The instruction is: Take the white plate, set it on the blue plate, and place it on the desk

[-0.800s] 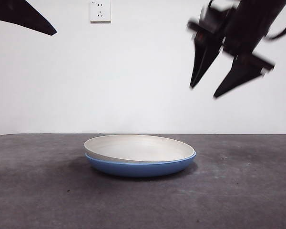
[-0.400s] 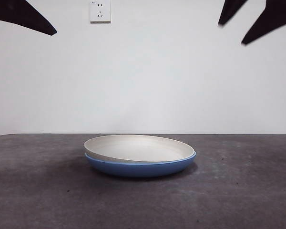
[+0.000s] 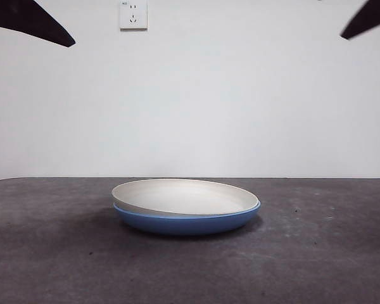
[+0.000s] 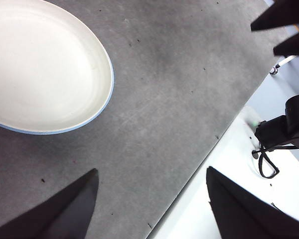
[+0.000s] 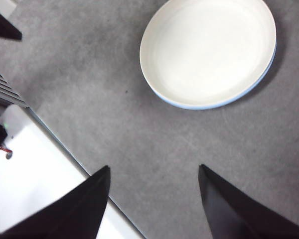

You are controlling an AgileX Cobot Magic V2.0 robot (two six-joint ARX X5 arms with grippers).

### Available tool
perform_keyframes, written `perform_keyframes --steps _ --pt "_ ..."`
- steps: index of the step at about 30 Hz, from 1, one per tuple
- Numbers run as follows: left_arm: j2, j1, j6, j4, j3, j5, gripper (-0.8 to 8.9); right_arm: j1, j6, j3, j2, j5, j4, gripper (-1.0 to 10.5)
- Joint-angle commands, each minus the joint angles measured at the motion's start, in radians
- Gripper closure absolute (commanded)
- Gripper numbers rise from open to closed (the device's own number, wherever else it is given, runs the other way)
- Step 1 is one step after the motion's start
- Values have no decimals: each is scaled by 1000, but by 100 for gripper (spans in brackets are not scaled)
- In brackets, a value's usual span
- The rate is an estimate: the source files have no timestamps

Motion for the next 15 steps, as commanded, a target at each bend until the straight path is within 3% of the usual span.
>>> perform_keyframes --steps 1,15 --pt "6 -5 15 9 11 2 470 10 -12 -40 -28 -4 18 665" --pt "6 -5 15 9 11 2 478 10 -13 -61 -61 -54 18 665"
